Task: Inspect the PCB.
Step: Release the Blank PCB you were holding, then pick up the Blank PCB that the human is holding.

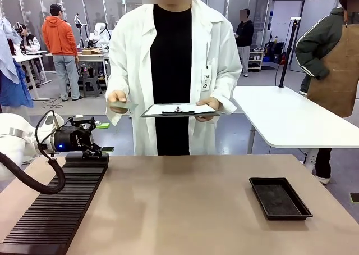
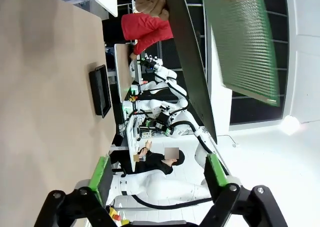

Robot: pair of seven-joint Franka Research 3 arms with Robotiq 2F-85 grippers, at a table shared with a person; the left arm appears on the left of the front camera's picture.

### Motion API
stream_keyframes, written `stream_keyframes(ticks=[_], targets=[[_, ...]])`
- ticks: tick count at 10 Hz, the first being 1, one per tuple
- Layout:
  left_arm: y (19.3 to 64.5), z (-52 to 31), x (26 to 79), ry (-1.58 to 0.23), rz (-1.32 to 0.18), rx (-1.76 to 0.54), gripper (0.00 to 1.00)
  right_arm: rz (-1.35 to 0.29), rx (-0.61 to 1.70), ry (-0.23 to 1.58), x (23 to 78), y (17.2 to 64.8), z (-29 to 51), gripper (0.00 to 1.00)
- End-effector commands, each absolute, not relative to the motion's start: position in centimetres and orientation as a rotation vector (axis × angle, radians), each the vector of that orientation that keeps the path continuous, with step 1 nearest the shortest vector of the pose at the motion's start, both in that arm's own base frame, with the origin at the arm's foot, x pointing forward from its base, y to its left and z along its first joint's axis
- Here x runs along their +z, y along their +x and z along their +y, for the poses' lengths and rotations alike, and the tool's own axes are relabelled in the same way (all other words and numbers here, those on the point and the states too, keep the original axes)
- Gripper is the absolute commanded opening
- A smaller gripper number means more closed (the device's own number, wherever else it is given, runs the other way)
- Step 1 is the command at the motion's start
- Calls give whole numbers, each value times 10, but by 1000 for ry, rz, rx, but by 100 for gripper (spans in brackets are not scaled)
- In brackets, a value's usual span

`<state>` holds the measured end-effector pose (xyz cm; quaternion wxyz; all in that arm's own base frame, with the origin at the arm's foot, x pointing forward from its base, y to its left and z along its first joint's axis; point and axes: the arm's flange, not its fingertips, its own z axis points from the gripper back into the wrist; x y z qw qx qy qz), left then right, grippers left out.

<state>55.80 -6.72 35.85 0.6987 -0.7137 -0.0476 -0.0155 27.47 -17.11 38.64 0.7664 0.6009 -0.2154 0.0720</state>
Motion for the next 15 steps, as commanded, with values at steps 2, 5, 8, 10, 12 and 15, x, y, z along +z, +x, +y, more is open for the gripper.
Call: stream_keyframes(ticks=[2,5,8,10,12,15], targets=[[558,-67,358,-1591,-106,-35,100,-487,167,1312,386,275,-172,100],[558,-67,358,-1591,-106,-35,100,-487,167,1312,386,275,-172,100],[558,-67,358,-1591,-106,-35,100,-487,167,1312,386,275,-172,100],[558,-67,358,-1591,-106,-35,100,-487,167,1312,386,275,-172,100],[558,-67,358,-1591,-106,-35,100,-487,167,1312,386,275,-172,100],[558,-67,358,-1590,-106,-33,100,-487,167,1312,386,275,-172,100]])
